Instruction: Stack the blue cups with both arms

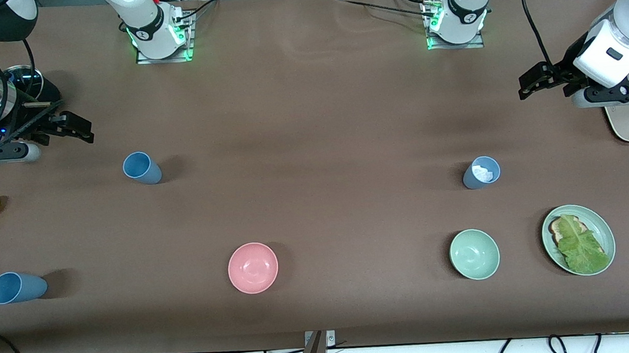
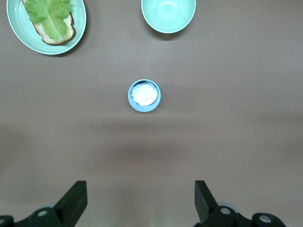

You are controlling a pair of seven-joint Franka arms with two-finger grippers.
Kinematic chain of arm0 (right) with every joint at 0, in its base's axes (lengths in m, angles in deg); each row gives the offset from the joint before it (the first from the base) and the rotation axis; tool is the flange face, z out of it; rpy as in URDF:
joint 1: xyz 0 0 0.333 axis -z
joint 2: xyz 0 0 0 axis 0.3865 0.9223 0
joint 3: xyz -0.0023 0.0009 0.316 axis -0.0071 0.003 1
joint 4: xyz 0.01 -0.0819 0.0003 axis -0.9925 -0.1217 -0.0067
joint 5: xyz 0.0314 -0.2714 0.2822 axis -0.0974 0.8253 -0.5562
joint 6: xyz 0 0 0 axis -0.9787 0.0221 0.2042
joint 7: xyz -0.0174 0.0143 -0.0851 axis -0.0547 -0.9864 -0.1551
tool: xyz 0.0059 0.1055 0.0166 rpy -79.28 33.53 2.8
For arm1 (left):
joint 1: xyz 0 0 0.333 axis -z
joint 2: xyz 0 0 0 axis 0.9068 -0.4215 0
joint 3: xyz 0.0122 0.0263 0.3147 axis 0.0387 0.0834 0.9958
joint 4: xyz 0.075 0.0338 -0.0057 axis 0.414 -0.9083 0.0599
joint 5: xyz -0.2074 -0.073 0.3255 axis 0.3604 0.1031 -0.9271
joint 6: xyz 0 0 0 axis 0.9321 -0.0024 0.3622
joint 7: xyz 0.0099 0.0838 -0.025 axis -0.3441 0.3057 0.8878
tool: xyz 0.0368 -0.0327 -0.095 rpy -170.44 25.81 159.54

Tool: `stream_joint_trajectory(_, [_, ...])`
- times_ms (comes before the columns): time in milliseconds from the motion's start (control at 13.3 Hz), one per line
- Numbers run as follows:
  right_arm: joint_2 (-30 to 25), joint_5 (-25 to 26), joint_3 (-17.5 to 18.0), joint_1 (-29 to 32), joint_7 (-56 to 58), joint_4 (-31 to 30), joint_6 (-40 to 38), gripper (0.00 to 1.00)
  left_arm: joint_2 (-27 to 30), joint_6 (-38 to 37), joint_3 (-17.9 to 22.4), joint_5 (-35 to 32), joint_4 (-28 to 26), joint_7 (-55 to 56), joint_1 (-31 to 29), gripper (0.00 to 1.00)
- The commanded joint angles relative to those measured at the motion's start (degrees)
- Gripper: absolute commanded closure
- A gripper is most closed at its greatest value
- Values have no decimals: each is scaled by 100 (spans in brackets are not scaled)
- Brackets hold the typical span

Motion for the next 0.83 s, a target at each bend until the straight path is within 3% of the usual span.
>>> stream_joint_trajectory(0, [5, 82, 31, 46, -39, 56, -69, 0, -106, -159, 8, 58, 178, -77, -6, 0])
stream_joint_trajectory(753, [5, 82, 31, 46, -39, 38, -78, 0, -124, -326, 17, 136, 152, -156, -67, 0])
